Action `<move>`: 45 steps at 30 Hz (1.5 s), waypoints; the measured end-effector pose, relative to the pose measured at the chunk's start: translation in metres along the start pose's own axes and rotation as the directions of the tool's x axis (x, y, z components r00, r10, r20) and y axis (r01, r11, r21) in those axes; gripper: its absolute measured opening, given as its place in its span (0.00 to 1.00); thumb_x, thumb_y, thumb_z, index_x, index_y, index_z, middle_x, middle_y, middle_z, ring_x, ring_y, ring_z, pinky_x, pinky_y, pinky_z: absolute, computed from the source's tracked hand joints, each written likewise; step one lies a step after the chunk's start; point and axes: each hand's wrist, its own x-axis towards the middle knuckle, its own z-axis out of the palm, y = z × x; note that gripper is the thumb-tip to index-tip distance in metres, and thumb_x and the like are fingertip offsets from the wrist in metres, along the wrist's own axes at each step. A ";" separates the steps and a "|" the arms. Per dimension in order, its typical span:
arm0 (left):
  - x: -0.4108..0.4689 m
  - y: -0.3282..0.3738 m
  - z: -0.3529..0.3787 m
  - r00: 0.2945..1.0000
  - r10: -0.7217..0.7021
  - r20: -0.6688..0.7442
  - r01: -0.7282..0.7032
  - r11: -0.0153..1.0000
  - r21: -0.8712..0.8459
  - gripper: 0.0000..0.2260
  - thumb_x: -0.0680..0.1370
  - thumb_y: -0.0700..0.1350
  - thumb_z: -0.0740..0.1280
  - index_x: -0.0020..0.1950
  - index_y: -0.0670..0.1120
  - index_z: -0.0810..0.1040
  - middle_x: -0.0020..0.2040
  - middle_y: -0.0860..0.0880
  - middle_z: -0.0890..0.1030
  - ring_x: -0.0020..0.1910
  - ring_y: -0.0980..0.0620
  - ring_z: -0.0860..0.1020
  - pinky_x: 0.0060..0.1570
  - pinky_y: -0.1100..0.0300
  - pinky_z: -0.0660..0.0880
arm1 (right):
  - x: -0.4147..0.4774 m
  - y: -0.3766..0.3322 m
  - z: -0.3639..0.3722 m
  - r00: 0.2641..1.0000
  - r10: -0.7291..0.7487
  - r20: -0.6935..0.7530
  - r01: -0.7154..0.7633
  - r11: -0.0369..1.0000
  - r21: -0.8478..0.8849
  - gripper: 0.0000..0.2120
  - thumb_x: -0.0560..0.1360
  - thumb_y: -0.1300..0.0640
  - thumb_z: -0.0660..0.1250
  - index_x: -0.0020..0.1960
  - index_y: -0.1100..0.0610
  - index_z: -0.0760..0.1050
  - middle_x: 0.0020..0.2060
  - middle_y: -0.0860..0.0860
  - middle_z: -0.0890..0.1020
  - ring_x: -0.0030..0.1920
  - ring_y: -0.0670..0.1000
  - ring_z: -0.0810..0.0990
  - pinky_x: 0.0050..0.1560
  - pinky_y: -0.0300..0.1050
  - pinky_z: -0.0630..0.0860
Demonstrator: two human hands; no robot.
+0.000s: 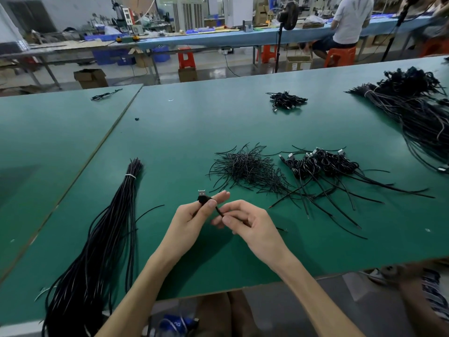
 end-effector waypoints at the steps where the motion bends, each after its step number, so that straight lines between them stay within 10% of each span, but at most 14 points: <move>1: 0.000 0.001 -0.001 1.000 -0.004 -0.006 0.004 0.999 -0.033 0.15 0.86 0.46 0.60 0.68 0.44 0.81 0.66 0.53 0.82 0.70 0.54 0.77 0.67 0.64 0.72 | 0.000 0.000 0.000 1.000 0.008 0.011 -0.008 1.000 -0.020 0.07 0.82 0.63 0.67 0.59 0.58 0.78 0.49 0.50 0.88 0.53 0.49 0.86 0.49 0.35 0.77; 8: -0.002 0.010 0.005 0.991 -0.134 -0.016 0.110 0.875 -0.471 0.19 0.85 0.50 0.59 0.69 0.41 0.79 0.69 0.43 0.80 0.63 0.45 0.81 0.54 0.57 0.80 | -0.001 -0.004 0.001 1.000 -0.005 0.028 0.009 0.990 -0.144 0.15 0.84 0.62 0.63 0.64 0.45 0.78 0.54 0.42 0.87 0.57 0.45 0.84 0.51 0.42 0.81; 13: -0.002 0.014 0.002 0.981 -0.192 0.014 0.162 0.782 -0.602 0.21 0.85 0.52 0.58 0.66 0.40 0.81 0.67 0.39 0.80 0.65 0.42 0.80 0.57 0.53 0.81 | -0.002 -0.003 0.004 1.000 -0.004 -0.001 0.003 0.992 -0.125 0.08 0.85 0.60 0.61 0.63 0.54 0.74 0.50 0.47 0.88 0.52 0.49 0.86 0.45 0.42 0.79; 20: 0.002 0.003 -0.001 0.976 -0.210 0.060 0.193 0.699 -0.688 0.17 0.85 0.54 0.59 0.48 0.45 0.81 0.46 0.45 0.81 0.67 0.42 0.79 0.53 0.49 0.81 | -0.003 -0.004 0.007 1.000 0.021 0.020 -0.018 0.989 -0.144 0.03 0.86 0.59 0.59 0.59 0.56 0.70 0.48 0.48 0.88 0.51 0.47 0.86 0.45 0.42 0.79; 25: 0.004 0.002 -0.006 0.968 -0.250 0.031 0.170 0.557 -0.813 0.16 0.84 0.55 0.63 0.41 0.48 0.75 0.33 0.53 0.67 0.37 0.52 0.74 0.49 0.57 0.73 | -0.004 -0.003 0.008 1.000 0.029 0.010 -0.027 0.978 -0.209 0.11 0.85 0.59 0.62 0.67 0.52 0.71 0.55 0.48 0.83 0.51 0.45 0.86 0.47 0.41 0.80; 32: 0.001 0.004 -0.010 0.948 -0.168 0.270 0.316 0.398 -0.861 0.17 0.84 0.53 0.65 0.37 0.47 0.72 0.28 0.54 0.67 0.28 0.55 0.66 0.37 0.61 0.71 | -0.004 -0.003 0.006 0.997 0.028 0.074 -0.017 0.989 -0.145 0.22 0.83 0.64 0.65 0.75 0.52 0.69 0.59 0.47 0.83 0.52 0.48 0.86 0.51 0.36 0.77; 45: -0.003 0.005 0.002 0.974 -0.165 0.154 0.225 0.737 -0.637 0.19 0.86 0.54 0.58 0.38 0.47 0.72 0.32 0.49 0.67 0.39 0.47 0.76 0.49 0.50 0.77 | -0.001 -0.001 0.002 0.996 0.037 -0.086 -0.043 0.997 -0.068 0.01 0.81 0.59 0.70 0.51 0.57 0.80 0.39 0.48 0.86 0.35 0.49 0.84 0.34 0.33 0.73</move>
